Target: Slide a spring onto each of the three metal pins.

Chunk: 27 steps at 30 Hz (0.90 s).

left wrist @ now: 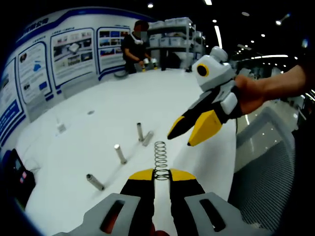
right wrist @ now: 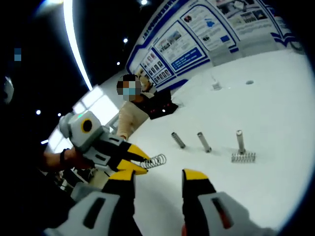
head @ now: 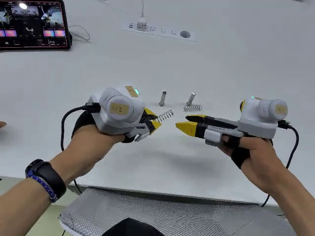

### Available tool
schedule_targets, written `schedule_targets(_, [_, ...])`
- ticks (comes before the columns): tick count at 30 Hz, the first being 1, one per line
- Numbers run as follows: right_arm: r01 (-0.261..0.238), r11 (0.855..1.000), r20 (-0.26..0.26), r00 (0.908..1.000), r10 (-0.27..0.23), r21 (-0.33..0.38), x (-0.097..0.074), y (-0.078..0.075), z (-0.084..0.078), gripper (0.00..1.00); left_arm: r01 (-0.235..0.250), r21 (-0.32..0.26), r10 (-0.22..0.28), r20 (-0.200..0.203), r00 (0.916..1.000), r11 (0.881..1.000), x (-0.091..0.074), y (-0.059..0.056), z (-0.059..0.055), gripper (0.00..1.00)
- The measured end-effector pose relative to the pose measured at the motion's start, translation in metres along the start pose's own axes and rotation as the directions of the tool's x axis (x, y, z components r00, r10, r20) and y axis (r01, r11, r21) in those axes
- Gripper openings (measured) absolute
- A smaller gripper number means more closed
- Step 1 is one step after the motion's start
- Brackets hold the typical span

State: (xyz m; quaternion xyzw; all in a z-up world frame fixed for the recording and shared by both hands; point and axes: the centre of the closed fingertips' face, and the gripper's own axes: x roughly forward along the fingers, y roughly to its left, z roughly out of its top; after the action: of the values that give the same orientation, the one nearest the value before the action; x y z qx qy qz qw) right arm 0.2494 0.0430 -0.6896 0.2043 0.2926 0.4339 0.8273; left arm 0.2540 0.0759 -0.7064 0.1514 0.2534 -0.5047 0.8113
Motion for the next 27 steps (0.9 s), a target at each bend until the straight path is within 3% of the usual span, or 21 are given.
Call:
schedule_targets(9, [-0.069,0.996,0.014,0.9976,0.068,0.050,0.010,0.012,0.005,0.29,0.033,0.031,-0.033,0.005,0.9994,0.999,0.003,-0.011,0.006,0.10])
schedule_targets(22, [-0.087,0.995,0.022,0.9961,0.086,0.048,0.007,0.012,0.011,0.19,0.050,0.041,-0.050,-0.002,0.9988,0.998,0.004,-0.014,0.007,0.10])
schedule_targets(27, [-0.103,0.994,-0.009,0.9946,0.103,0.023,0.007,0.014,0.010,0.16,0.065,0.053,-0.066,0.003,0.9978,0.996,0.005,-0.017,0.010,0.10])
